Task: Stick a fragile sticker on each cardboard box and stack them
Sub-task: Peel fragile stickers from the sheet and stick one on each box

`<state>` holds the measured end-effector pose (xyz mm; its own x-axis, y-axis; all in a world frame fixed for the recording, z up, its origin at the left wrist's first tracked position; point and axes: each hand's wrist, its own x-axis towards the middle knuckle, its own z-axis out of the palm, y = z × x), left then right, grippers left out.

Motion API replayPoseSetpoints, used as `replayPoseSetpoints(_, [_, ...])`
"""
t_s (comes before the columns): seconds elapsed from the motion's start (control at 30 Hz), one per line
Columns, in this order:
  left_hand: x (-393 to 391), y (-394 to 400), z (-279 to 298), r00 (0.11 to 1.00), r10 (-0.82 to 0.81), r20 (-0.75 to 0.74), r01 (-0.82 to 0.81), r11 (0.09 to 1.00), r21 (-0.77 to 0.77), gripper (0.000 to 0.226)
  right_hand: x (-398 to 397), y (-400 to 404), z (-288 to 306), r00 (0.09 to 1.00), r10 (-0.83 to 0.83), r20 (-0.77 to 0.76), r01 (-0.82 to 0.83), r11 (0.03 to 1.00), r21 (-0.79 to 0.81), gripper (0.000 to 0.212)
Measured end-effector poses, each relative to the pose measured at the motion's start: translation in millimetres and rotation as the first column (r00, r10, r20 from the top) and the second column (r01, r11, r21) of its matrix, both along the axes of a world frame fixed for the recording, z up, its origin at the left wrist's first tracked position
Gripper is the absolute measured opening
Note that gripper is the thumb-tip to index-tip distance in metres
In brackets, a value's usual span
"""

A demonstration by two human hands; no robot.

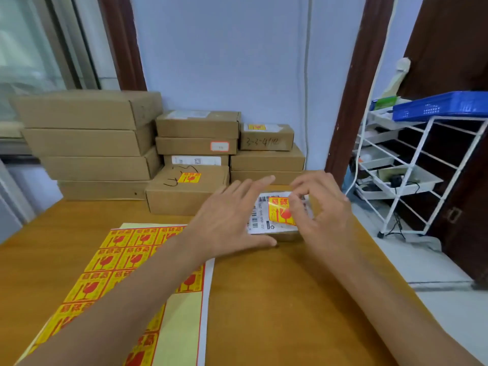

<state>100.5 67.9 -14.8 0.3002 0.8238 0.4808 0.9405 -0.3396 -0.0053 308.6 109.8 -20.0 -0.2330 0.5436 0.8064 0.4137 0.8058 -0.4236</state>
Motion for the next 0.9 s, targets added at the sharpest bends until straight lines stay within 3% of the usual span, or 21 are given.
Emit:
replayPoseSetpoints(0.2, [-1,12,-21,0.958,-0.091,0.272,0.080,0.995,0.052,0.089,-13,9,-15,0.998,0.055,-0.043,-0.057,0.998,-0.031,0.011])
replayPoseSetpoints(0.4, [-4,7,-19,0.962,-0.147,0.231,0.133,0.988,0.074,0.080,-9,15,-12,1.000,0.028,0.005,-0.027,0.993,-0.113,0.012])
replayPoseSetpoints(0.67, [-1,-2,-18,0.970,-0.132,0.205,0.110,0.987,0.115,0.066,-12,6,-16,0.993,0.086,-0.087,-0.105,0.964,-0.246,0.011])
replayPoseSetpoints(0.9, [-4,-5,-21,0.966,-0.129,0.225,0.104,0.987,0.121,0.053,-15,6,-18,0.989,0.107,-0.104,-0.131,0.958,-0.254,0.014])
